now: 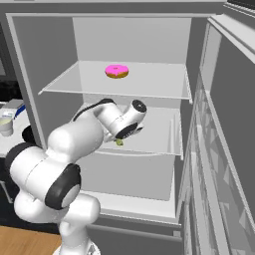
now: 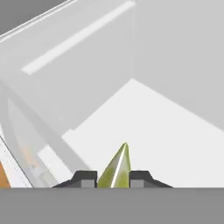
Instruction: Grab a lemon wedge from the fridge and one ice cube from the ice bowl, and put them in the glass of lemonade.
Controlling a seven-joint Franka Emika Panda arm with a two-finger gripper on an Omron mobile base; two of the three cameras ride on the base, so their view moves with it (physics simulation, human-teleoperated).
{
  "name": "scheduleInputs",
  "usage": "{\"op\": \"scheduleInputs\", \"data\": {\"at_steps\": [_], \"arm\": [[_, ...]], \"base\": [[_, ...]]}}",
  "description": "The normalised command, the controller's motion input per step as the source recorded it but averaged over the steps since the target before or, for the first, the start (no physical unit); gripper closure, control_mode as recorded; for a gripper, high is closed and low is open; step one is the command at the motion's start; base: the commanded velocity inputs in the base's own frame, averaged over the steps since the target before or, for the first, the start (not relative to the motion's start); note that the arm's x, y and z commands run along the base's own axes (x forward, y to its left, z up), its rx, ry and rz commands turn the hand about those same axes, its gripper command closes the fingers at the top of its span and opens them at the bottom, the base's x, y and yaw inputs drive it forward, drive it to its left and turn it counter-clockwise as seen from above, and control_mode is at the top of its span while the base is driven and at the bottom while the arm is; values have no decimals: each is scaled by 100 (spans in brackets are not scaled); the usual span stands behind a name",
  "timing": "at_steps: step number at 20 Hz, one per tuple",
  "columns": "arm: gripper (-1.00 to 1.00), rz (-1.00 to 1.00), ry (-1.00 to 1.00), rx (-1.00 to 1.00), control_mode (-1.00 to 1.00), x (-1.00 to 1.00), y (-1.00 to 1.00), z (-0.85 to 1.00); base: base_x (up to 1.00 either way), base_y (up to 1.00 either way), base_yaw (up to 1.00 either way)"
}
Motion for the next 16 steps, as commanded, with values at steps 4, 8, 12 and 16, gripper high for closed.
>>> {"op": "scheduleInputs", "data": {"at_steps": [4, 8, 12, 16], "arm": [[100, -5, -6, 3, -100, -100, -16, 38], [100, -12, 0, 0, -100, -98, -1, 78], [100, -22, 2, -5, -100, -87, 33, 97], [100, -24, 5, -11, -100, -86, 56, 97]], "base": [[0, 0, 0], [0, 0, 0], [0, 0, 0], [0, 0, 0]]}}
